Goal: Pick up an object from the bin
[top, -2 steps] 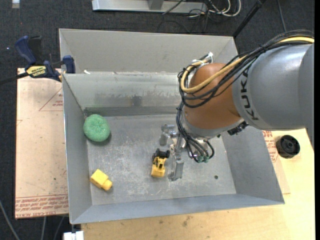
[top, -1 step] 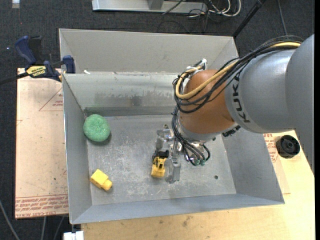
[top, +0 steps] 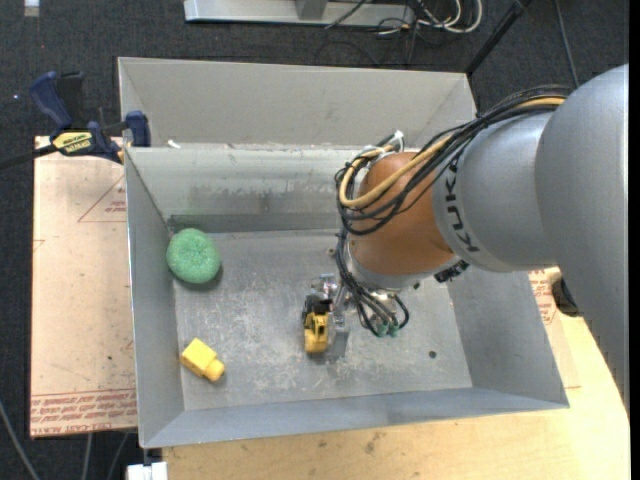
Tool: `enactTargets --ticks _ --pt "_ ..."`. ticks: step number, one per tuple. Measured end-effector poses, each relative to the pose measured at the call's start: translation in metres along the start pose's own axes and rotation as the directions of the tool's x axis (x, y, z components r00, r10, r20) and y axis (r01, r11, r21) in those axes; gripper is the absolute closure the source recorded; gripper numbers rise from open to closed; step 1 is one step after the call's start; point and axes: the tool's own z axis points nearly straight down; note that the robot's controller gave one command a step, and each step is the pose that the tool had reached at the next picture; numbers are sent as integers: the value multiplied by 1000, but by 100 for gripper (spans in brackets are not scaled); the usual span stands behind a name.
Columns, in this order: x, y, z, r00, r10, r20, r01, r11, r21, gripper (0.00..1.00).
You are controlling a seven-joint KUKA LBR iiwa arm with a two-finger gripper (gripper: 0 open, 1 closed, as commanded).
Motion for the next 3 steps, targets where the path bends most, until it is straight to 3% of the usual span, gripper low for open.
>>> enactTargets --ticks 3 --pt "0 0 0 1000 1 0 -1 1000 0 100"
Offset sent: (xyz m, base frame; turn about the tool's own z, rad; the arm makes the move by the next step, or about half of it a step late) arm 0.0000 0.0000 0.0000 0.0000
